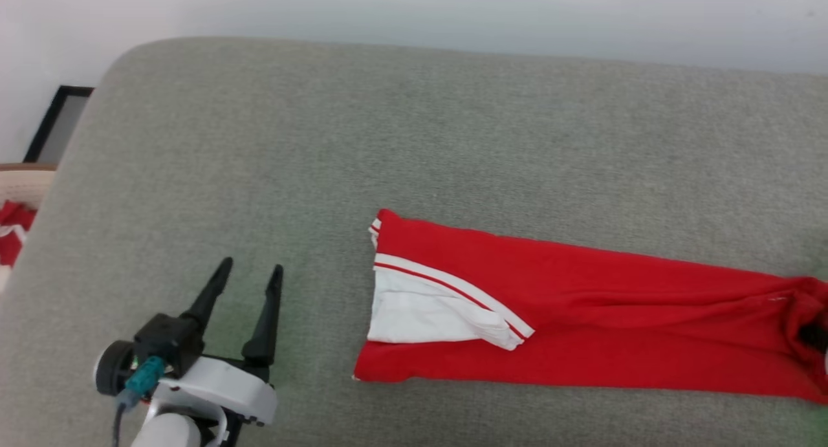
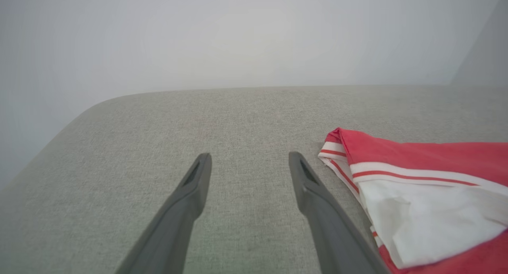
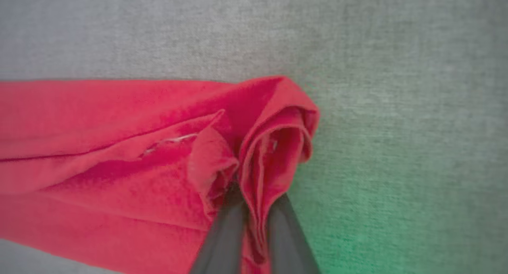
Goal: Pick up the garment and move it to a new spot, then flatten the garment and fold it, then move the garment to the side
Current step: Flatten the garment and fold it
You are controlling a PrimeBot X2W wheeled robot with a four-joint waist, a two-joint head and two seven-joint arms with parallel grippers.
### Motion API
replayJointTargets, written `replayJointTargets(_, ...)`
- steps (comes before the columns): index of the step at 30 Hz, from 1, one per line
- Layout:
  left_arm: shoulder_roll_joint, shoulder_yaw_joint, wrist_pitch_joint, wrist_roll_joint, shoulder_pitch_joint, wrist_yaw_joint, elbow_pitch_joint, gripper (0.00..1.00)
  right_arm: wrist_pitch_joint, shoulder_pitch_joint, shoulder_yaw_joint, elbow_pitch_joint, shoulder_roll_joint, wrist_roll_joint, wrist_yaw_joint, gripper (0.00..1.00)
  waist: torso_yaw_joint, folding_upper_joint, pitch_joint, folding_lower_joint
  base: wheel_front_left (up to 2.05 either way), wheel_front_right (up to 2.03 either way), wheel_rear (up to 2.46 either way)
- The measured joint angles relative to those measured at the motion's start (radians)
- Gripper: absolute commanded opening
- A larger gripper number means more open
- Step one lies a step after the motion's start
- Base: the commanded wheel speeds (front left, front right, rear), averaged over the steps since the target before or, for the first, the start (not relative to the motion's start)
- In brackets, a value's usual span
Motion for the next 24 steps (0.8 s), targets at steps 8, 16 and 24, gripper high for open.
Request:
replayJointTargets(8, -0.033, 0.104, 0.0, 0.024, 0.034, -0.014, -0.038, 1.0, -0.07, -0.028, -0.056, 0.0, -0.003, -0.033, 0.001, 0.0, -0.065, 0.0, 0.012, 0.0, 0.0, 0.0, 0.0)
replayJointTargets(16, -0.042, 0.179, 0.0, 0.079, 0.052, -0.018, -0.09, 1.0, -0.174, -0.048, -0.168, 0.112, -0.098, -0.119, 0.001, 0.0, -0.141, 0.0, 0.031, 0.0, 0.0, 0.0, 0.0)
replayJointTargets(24, -0.033, 0.165, 0.0, 0.079, 0.056, -0.019, -0.09, 1.0, -0.239, -0.067, -0.203, 0.149, -0.132, -0.155, 0.001, 0.0, -0.179, 0.0, 0.036, 0.0, 0.0, 0.0, 0.0)
